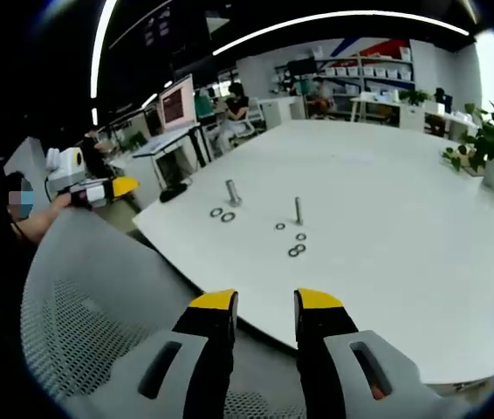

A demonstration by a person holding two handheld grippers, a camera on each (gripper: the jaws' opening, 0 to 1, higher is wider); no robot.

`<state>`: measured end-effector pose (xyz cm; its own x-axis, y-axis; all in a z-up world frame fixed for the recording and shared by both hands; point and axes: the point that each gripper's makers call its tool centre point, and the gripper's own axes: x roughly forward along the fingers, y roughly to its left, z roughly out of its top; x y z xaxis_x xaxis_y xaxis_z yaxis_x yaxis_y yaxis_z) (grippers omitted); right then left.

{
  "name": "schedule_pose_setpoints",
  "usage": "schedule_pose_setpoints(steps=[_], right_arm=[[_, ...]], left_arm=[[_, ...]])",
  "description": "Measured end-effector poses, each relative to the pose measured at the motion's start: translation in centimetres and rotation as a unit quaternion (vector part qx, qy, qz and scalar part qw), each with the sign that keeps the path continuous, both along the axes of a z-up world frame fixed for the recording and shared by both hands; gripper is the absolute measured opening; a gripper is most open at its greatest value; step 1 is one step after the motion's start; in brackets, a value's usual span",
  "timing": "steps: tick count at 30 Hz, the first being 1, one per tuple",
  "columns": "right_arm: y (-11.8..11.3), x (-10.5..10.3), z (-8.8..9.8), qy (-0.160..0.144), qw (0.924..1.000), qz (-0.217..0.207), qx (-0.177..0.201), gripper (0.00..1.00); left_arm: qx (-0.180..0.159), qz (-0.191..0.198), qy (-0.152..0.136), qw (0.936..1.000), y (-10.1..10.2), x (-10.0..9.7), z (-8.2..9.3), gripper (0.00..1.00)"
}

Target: Place the washer onto the threaded stud by aligning its center hole with the stud, sliding it down to the base, and recovering from edge contact or off-axis alignment until the washer reaches the visible bottom stop.

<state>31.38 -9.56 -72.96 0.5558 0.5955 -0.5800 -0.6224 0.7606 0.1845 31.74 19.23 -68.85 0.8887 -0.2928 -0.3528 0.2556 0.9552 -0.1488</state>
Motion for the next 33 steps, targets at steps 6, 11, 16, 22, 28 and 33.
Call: schedule_pose_setpoints(steps=[6,11,16,22,28,33], right_arm=[[0.01,0.17,0.17,-0.004,1.0,-0.002,0.003,0.28],[0.1,0.21,0.24,-0.005,1.0,0.0,0.004,0.28],[0.17,0.21,0.29,-0.006,1.0,0.002,0.005,0.27],[0.16,0.31,0.39,-0.01,0.9999,0.001,0.008,0.27],[0.15,0.26,0.33,-0.008,0.9999,0.001,0.007,0.27],[0.24,0.13,0.29,-0.006,0.9999,0.004,0.007,0.27]], left_arm=[[0.0,-0.001,0.001,1.0,0.0,0.04,-0.06,0.0],[-0.001,0.001,-0.001,1.0,0.06,0.06,0.01,0.0],[-0.003,0.001,-0.003,1.0,0.04,0.09,0.04,0.0],[-0.007,0.006,-0.012,0.9999,0.22,0.2,0.36,0.0],[-0.007,0.005,-0.012,0.9999,0.17,0.19,0.38,0.0],[-0.008,0.006,-0.012,0.9999,0.19,0.17,0.37,0.0]])
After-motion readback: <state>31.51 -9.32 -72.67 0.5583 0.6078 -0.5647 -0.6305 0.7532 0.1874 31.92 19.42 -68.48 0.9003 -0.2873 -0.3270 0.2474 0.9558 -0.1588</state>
